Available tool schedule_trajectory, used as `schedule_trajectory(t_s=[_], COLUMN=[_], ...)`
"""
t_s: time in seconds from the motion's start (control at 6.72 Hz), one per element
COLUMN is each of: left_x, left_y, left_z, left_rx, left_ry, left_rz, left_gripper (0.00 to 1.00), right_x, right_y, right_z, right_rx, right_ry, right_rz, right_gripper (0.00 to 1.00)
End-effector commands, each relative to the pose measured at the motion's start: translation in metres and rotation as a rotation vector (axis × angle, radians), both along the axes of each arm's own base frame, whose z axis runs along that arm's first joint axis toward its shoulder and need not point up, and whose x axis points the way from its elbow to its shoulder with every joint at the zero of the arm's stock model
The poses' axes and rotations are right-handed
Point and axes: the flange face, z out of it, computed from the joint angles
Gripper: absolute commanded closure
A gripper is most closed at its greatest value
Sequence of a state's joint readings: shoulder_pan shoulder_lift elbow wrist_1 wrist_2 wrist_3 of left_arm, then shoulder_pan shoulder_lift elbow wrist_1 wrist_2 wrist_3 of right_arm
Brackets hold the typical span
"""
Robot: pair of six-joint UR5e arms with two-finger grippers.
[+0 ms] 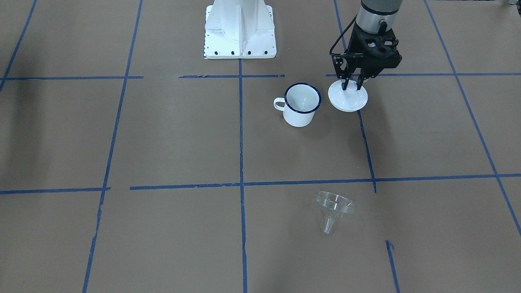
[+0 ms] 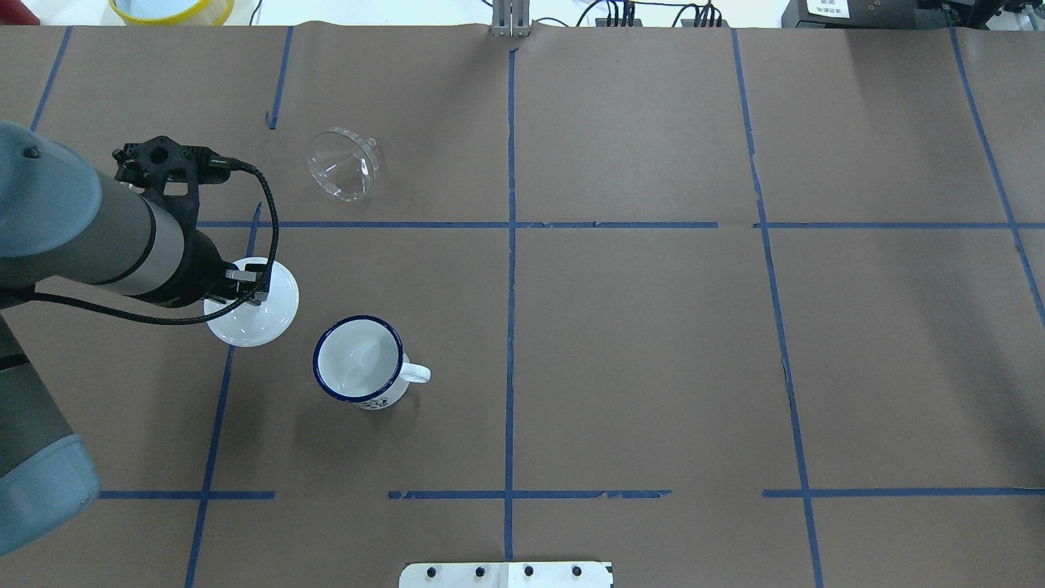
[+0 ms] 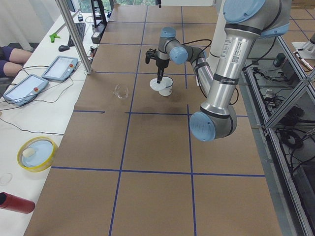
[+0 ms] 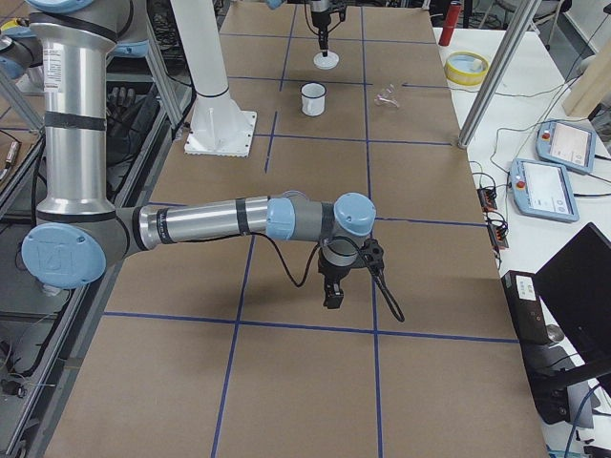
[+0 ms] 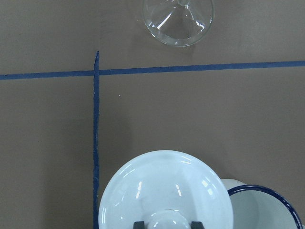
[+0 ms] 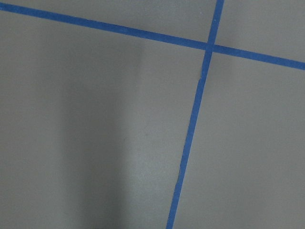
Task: Place funnel on cup
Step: 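Lift the lid off the mug and carry it beside the mug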
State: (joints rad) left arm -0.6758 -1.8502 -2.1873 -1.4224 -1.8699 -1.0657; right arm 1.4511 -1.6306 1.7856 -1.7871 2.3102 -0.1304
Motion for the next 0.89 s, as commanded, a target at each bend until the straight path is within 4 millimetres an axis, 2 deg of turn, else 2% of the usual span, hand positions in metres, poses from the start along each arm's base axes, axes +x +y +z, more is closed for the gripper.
schedule_trajectory(t_s=[0.0, 0.3, 0.74], left_x=[0.032, 0.049, 0.062], left_y=[-0.024, -0.034, -0.04], left_z=[0.052, 0.081, 0.103], left_rx=[-0.028, -0.044, -0.049], left_ry=[0.025, -0.001, -0.017], left_rz=[-0.035, -0.03, -0.018], left_gripper=[1.0, 1.0, 1.0], right_x=[0.0, 0.0, 0.0], right_y=[-0.001, 0.0, 0.0], right_z=[-0.001, -0.001, -0.001], right_rx=[0.003, 0.001, 0.001], right_ry=[0.0, 0.0, 0.0], right_rz=[0.0, 0.0, 0.0], right_gripper=[0.0, 0.0, 0.0])
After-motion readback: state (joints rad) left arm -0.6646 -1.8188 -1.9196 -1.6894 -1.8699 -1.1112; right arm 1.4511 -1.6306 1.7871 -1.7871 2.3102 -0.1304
